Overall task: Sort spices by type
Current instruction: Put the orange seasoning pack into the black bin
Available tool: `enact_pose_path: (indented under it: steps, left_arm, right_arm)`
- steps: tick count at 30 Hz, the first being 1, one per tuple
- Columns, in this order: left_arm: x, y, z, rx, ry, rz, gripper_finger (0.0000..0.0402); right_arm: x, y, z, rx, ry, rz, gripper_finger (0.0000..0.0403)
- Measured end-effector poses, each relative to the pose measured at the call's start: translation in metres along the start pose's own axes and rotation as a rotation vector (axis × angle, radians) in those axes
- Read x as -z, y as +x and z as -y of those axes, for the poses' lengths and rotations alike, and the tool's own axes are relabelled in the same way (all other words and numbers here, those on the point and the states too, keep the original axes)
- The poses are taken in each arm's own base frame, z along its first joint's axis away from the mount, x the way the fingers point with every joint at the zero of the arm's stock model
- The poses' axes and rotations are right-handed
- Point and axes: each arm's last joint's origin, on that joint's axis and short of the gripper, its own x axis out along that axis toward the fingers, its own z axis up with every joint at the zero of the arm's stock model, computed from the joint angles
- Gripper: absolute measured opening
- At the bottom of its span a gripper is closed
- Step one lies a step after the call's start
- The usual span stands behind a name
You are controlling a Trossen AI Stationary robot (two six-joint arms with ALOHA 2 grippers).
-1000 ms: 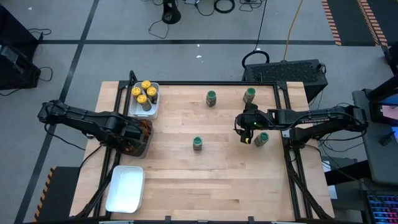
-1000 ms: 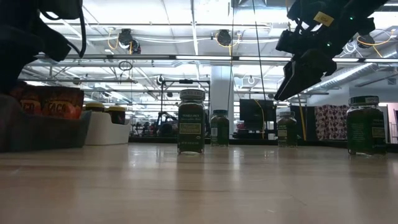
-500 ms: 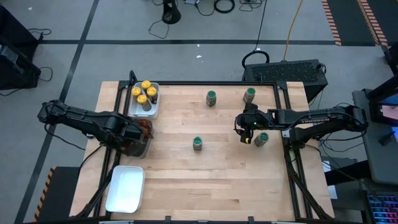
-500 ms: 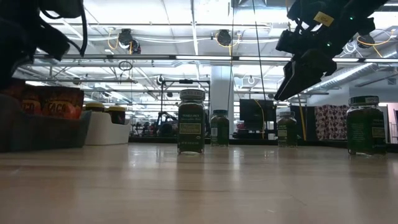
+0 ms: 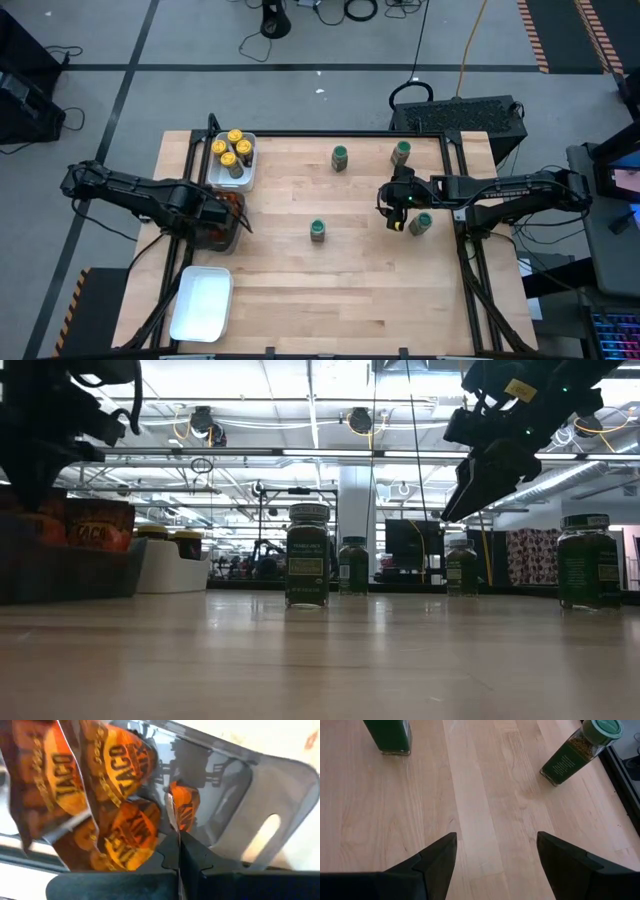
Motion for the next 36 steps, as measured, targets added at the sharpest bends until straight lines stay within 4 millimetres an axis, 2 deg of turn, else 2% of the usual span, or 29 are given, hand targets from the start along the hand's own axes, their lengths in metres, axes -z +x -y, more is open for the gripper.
enact_pose_path:
  steps: [4,15,28,36]
  left_arm:
    - [-0.0001,0.0,-0.0002,-0.007,0.063,0.003,0.0004]
    - [-0.0036,-0.0001,0.0013,0.018,0.053,0.036,0.0008]
    - [-0.005,-0.0001,0.0008,-0.003,-0.116,0.056,0.0102]
    - [-0.0039,-0.0005,0.001,0.015,-0.131,0.048,0.0114]
  right_arm:
    - [0.0,0.0,0.0,0.0,0.0,0.0,0.0258]
    - [0.0,0.0,0.0,0.0,0.0,0.0,0.0258]
    - [0.0001,0.0,0.0,0.0,0.0,-0.001,0.0258]
    - [0.0002,0.0,0.0,0.0,-0.008,-0.002,0.0258]
